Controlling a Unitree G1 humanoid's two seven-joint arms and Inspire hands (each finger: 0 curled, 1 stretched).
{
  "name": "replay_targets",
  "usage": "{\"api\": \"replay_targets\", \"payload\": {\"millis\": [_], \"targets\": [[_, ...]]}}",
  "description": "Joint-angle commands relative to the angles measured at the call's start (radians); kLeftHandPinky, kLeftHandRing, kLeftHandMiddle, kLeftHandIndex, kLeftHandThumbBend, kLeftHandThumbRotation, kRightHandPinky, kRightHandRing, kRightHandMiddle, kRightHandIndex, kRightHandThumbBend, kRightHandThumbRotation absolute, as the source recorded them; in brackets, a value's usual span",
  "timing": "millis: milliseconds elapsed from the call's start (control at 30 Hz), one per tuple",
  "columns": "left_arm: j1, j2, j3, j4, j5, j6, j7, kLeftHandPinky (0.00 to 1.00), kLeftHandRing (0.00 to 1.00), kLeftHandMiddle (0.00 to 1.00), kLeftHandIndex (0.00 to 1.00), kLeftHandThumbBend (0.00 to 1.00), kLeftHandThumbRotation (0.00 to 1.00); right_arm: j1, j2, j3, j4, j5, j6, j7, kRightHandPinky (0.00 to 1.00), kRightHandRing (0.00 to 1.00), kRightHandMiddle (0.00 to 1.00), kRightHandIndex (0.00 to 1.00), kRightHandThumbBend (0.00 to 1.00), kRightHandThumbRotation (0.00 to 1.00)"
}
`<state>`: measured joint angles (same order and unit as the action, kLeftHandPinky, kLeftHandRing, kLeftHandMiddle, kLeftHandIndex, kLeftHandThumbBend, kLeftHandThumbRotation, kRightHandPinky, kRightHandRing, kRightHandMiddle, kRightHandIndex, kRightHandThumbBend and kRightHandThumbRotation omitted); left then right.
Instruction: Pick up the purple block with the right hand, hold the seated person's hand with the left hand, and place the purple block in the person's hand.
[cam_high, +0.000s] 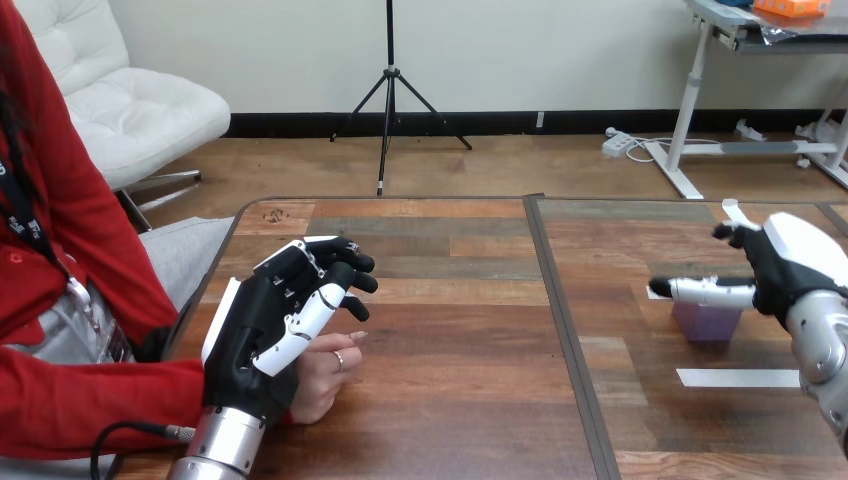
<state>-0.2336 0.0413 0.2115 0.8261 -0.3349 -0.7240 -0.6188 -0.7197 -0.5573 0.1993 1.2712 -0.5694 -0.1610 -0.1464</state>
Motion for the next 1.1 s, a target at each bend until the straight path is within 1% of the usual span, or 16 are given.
{"api": "replay_targets", "payload": {"millis": [0, 167, 400, 767, 867, 1067], "targets": [[-0.036, 0.006, -0.002, -0.023, 0.000, -0.007, -0.004, 0.39, 0.55, 0.59, 0.56, 0.44, 0.31, -0.108, -0.026, 0.025, 0.010, -0.008, 0.019, 0.010, 0.79, 0.90, 0.91, 0.89, 1.00, 0.61], [-0.036, 0.004, -0.001, -0.023, -0.002, -0.006, -0.004, 0.39, 0.55, 0.59, 0.56, 0.44, 0.32, -0.106, -0.023, 0.036, 0.018, -0.009, 0.035, 0.022, 0.81, 0.92, 0.92, 0.89, 1.00, 0.60], [-0.035, 0.005, -0.001, -0.021, 0.004, -0.011, 0.003, 0.38, 0.55, 0.58, 0.56, 0.44, 0.32, -0.101, -0.018, 0.065, 0.033, -0.025, 0.065, 0.035, 0.83, 0.93, 0.94, 0.90, 1.00, 0.59], [-0.033, 0.005, -0.001, -0.026, 0.004, -0.005, 0.008, 0.38, 0.54, 0.57, 0.55, 0.46, 0.33, -0.088, -0.006, 0.079, 0.048, -0.018, 0.083, 0.042, 0.84, 0.93, 0.94, 0.88, 1.00, 0.55], [-0.032, 0.006, -0.002, -0.026, 0.010, -0.010, 0.014, 0.37, 0.54, 0.57, 0.55, 0.46, 0.33, -0.090, -0.001, 0.087, 0.052, -0.020, 0.099, 0.065, 0.85, 0.94, 0.95, 0.89, 1.00, 0.54], [-0.032, 0.007, -0.002, -0.026, 0.022, -0.016, 0.025, 0.37, 0.54, 0.56, 0.55, 0.45, 0.33, -0.085, 0.005, 0.093, 0.055, -0.021, 0.103, 0.070, 0.84, 0.94, 0.95, 0.89, 1.00, 0.52]]}}
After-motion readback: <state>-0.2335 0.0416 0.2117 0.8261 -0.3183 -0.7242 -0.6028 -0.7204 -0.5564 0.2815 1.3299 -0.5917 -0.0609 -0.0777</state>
